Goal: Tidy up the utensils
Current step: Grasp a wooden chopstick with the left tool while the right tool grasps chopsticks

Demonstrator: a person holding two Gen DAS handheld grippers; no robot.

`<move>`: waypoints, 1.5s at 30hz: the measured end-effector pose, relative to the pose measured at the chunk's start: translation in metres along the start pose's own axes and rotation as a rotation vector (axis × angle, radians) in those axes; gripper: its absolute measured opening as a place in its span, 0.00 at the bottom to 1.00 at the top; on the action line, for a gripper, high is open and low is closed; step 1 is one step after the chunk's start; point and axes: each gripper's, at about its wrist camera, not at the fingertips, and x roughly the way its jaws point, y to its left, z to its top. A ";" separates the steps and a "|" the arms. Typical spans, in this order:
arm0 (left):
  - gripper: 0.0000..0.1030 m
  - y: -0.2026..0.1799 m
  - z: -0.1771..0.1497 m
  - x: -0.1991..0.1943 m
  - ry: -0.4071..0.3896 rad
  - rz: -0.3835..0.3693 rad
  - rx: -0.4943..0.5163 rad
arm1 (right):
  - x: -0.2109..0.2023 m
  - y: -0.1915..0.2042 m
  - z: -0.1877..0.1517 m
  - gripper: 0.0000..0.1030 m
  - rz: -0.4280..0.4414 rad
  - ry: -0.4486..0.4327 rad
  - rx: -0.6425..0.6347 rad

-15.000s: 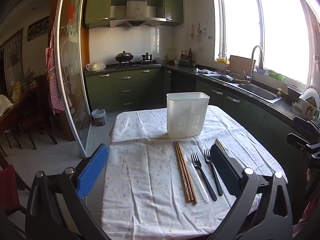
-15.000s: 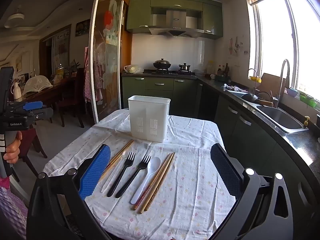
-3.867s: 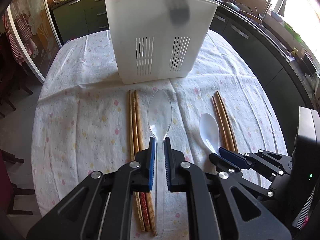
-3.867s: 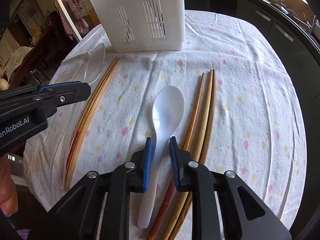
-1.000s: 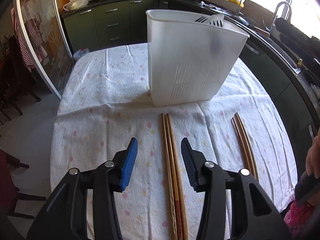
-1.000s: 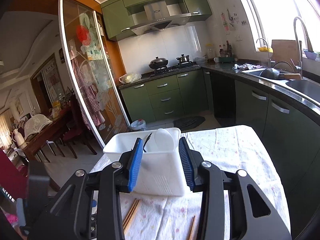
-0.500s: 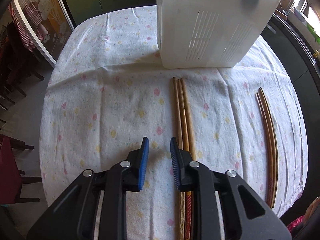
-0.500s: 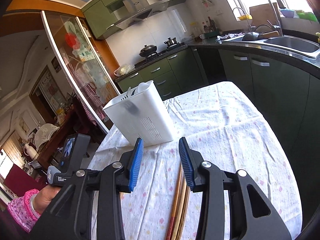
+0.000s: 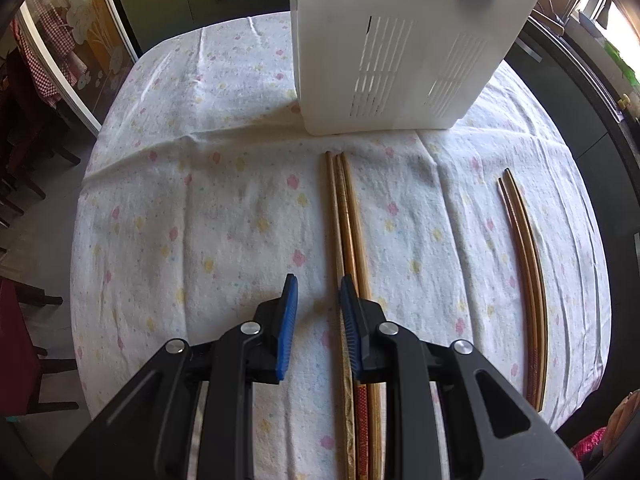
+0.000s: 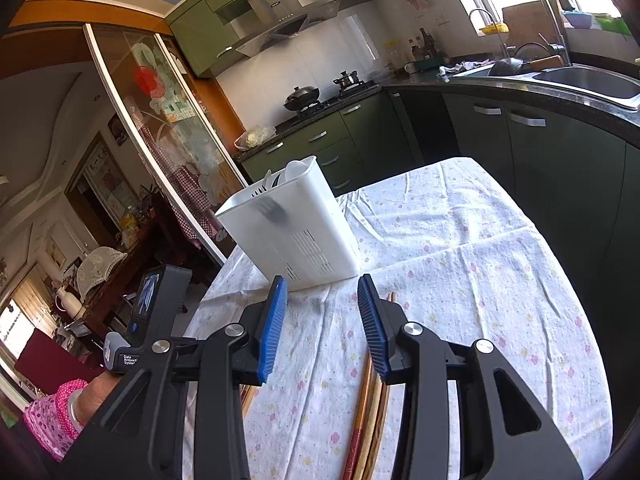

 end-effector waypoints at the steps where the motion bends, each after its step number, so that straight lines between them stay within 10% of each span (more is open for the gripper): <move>1: 0.21 -0.001 0.000 0.001 0.002 0.000 0.004 | 0.001 0.000 0.000 0.37 0.002 0.003 0.002; 11: 0.23 -0.001 0.000 0.003 0.018 0.030 0.014 | 0.007 0.004 0.000 0.38 -0.016 0.039 -0.014; 27: 0.13 0.015 -0.002 0.006 0.013 0.041 0.024 | 0.086 0.000 -0.021 0.39 -0.100 0.397 -0.071; 31: 0.11 0.014 -0.004 0.005 0.008 0.034 0.031 | 0.095 -0.010 -0.028 0.34 -0.256 0.379 -0.099; 45: 0.12 0.013 -0.005 0.005 0.000 0.034 0.050 | 0.103 -0.024 -0.043 0.32 -0.359 0.438 -0.144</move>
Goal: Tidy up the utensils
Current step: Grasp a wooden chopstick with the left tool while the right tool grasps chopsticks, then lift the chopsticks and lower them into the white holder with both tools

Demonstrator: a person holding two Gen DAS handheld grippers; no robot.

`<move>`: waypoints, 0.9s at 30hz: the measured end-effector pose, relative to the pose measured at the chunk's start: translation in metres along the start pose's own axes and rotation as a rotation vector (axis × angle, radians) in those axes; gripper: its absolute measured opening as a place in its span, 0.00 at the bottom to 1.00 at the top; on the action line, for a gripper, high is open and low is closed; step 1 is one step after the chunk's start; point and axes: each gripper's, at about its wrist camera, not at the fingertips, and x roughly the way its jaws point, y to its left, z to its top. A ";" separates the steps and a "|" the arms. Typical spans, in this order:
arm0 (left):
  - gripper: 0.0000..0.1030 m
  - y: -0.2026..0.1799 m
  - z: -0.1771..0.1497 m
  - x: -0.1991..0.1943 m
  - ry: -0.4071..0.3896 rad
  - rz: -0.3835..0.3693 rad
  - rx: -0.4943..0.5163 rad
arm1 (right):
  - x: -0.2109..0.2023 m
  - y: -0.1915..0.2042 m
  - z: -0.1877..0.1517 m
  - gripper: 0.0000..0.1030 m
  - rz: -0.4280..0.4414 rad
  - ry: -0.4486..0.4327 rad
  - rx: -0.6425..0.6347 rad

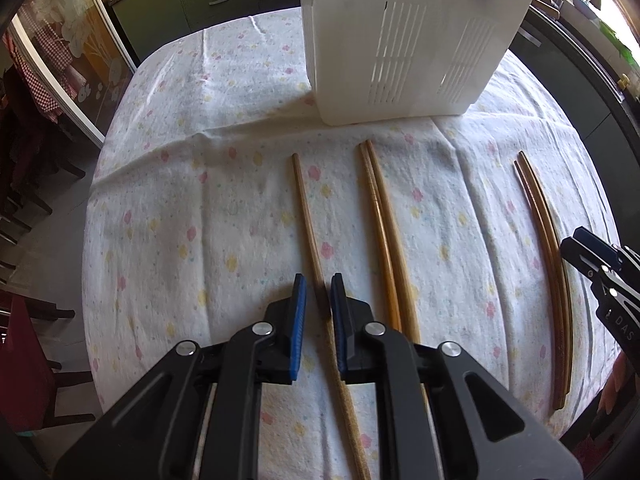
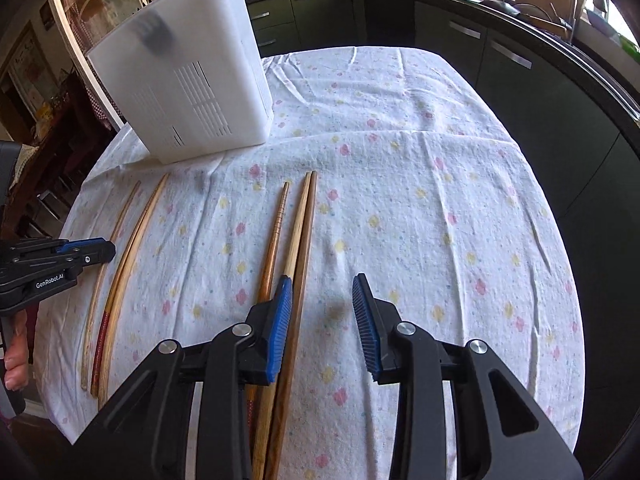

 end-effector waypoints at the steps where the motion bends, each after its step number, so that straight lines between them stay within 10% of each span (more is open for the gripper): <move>1: 0.12 0.000 0.000 0.000 0.000 0.001 0.001 | 0.000 0.000 0.000 0.32 0.000 -0.004 -0.003; 17: 0.11 -0.006 -0.002 -0.001 -0.016 0.024 0.019 | 0.019 0.028 0.010 0.13 -0.057 0.029 -0.133; 27: 0.07 -0.009 -0.002 -0.002 0.002 -0.085 0.021 | 0.017 0.011 0.013 0.07 0.035 0.031 -0.052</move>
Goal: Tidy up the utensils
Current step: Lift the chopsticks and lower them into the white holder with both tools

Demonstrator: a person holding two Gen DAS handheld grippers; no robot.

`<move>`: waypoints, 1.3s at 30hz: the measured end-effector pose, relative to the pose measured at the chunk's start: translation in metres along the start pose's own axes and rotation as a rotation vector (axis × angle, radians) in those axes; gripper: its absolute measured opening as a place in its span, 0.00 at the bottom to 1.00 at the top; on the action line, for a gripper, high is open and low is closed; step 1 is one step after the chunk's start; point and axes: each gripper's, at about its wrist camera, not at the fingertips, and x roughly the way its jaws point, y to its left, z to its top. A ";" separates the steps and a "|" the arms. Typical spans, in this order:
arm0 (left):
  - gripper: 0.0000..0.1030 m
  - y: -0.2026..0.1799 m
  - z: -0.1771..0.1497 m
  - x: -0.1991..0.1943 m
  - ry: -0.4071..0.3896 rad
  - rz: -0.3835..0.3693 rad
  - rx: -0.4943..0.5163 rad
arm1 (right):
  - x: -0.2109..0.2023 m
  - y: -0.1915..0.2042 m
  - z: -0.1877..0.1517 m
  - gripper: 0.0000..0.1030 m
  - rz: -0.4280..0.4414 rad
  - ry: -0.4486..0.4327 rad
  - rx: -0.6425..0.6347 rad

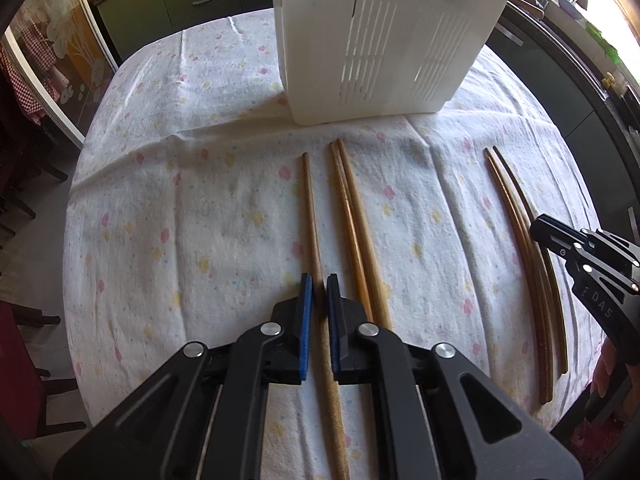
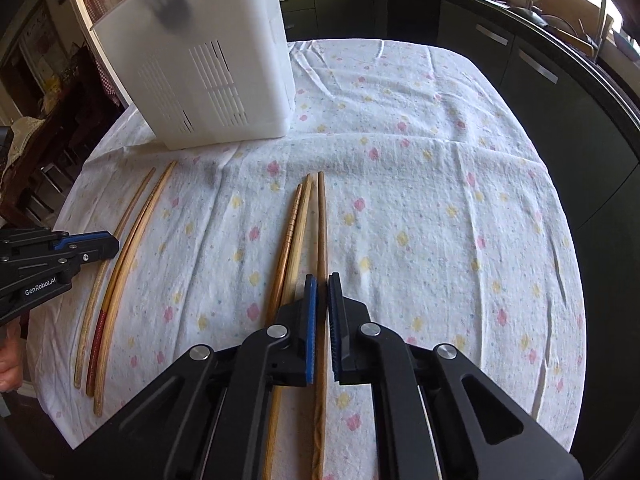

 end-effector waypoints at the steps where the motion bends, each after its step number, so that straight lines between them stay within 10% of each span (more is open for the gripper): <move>1: 0.07 -0.003 0.000 0.000 0.003 -0.006 0.007 | -0.002 -0.002 -0.001 0.07 0.013 -0.004 0.007; 9: 0.06 -0.008 0.003 -0.005 0.012 -0.035 0.003 | -0.043 -0.009 -0.004 0.07 0.082 -0.111 0.035; 39: 0.06 -0.029 0.002 -0.182 -0.383 -0.071 0.111 | -0.186 0.026 0.007 0.07 0.190 -0.411 -0.054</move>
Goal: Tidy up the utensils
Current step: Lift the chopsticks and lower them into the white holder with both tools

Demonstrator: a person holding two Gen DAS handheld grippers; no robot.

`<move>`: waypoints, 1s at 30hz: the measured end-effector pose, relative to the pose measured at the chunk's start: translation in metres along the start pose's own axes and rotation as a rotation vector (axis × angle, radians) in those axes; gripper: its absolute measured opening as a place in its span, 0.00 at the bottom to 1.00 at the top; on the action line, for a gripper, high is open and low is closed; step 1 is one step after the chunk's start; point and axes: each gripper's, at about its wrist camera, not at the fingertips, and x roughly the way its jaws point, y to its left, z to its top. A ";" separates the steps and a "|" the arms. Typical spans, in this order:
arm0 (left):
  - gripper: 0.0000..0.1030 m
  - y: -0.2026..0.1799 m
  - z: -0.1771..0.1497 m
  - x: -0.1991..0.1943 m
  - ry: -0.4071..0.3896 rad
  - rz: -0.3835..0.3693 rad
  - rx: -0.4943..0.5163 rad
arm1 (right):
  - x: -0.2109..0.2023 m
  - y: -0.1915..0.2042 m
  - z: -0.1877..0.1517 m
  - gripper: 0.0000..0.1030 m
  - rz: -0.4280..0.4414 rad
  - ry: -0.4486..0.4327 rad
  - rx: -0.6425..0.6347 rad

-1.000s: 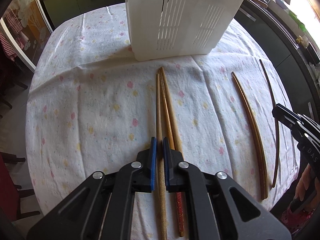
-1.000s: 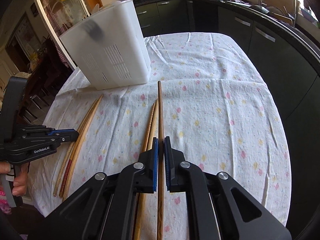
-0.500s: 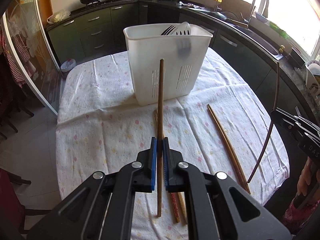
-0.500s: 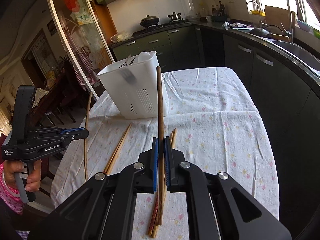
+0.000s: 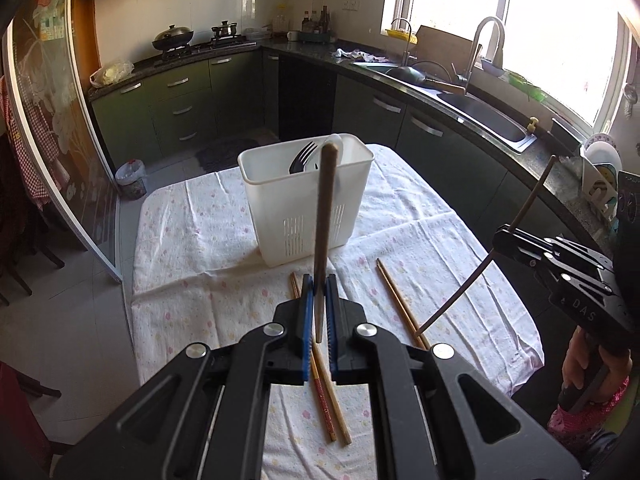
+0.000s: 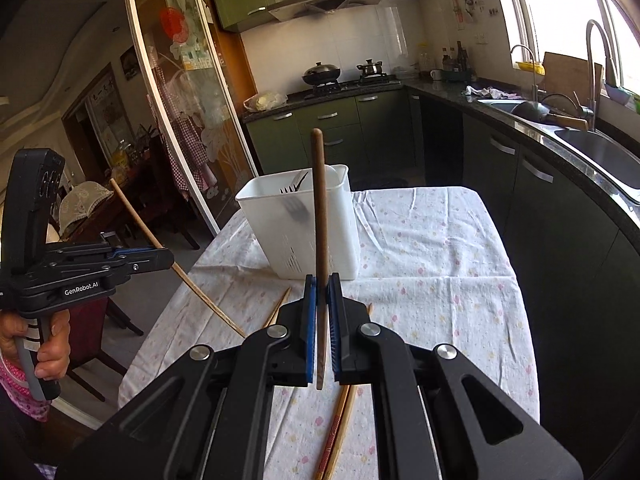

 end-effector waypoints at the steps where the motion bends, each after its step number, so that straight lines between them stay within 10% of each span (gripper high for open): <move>1: 0.06 -0.001 0.006 -0.004 -0.010 0.000 -0.001 | -0.002 0.002 0.005 0.07 0.003 -0.006 -0.008; 15: 0.06 0.001 0.118 -0.047 -0.258 0.086 -0.014 | -0.019 0.027 0.123 0.07 0.001 -0.211 -0.082; 22: 0.06 0.008 0.138 0.003 -0.215 0.127 -0.030 | 0.017 0.041 0.173 0.07 -0.074 -0.276 -0.135; 30: 0.06 0.021 0.117 0.060 -0.089 0.125 -0.039 | 0.109 0.031 0.165 0.07 -0.082 -0.140 -0.119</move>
